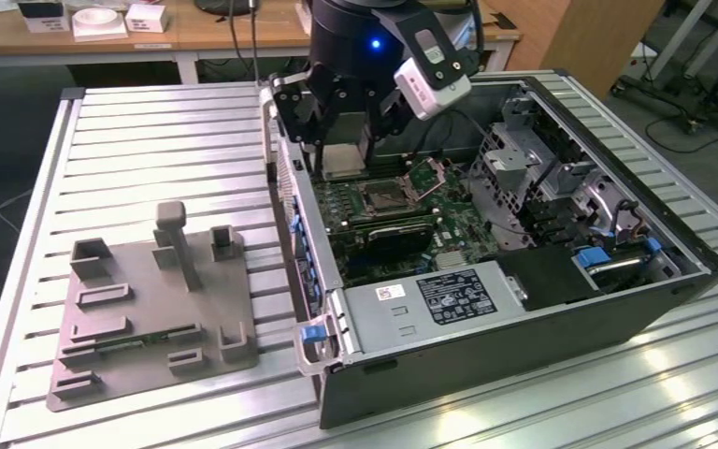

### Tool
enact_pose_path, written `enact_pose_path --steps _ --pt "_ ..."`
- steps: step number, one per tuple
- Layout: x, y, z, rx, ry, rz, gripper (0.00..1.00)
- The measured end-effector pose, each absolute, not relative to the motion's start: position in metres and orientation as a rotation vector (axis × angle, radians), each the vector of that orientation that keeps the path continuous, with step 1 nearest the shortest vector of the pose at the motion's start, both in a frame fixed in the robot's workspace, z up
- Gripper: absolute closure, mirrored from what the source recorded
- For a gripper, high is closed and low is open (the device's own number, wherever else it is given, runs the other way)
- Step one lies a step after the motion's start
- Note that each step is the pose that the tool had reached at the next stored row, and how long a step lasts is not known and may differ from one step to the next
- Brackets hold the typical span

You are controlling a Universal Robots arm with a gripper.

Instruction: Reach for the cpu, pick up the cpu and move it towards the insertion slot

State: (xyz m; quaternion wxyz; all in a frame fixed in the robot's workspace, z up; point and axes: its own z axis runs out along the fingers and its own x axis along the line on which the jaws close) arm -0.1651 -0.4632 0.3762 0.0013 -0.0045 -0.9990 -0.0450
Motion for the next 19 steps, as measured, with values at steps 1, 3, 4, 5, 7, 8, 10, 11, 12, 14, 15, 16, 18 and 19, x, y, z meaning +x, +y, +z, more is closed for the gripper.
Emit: enact_pose_path --steps 1,3,4,5,7,8,10,11,12,14,15,16,18,19 --pt "-0.164 -0.463 0.376 -0.014 -3.136 -0.141 0.46" --pt "-0.164 -0.463 0.376 -0.014 -3.136 -0.141 0.46" --pt "-0.164 -0.463 0.376 -0.014 -3.136 -0.141 0.46" --pt "-0.164 -0.463 0.376 -0.014 -3.136 -0.141 0.46" --pt "-0.164 -0.463 0.376 -0.014 -3.136 -0.141 0.46" --pt "-0.164 -0.463 0.376 -0.014 -3.136 -0.141 0.46" --pt "-0.164 -0.463 0.376 -0.014 -3.136 -0.141 0.46" --pt "-0.164 -0.463 0.376 -0.014 -3.136 -0.141 0.46" --pt "-0.164 -0.463 0.376 -0.014 -3.136 -0.141 0.46" --pt "-0.159 -0.463 0.376 -0.014 -3.136 -0.141 0.46" --pt "-0.157 -0.463 0.376 -0.014 -3.136 -0.141 0.46" --pt "-0.153 -0.463 0.376 -0.014 -3.136 -0.141 0.46" --pt "-0.147 -0.463 0.375 -0.014 -3.136 -0.143 0.46" --pt "-0.145 -0.463 0.375 -0.014 -3.136 -0.145 0.46"
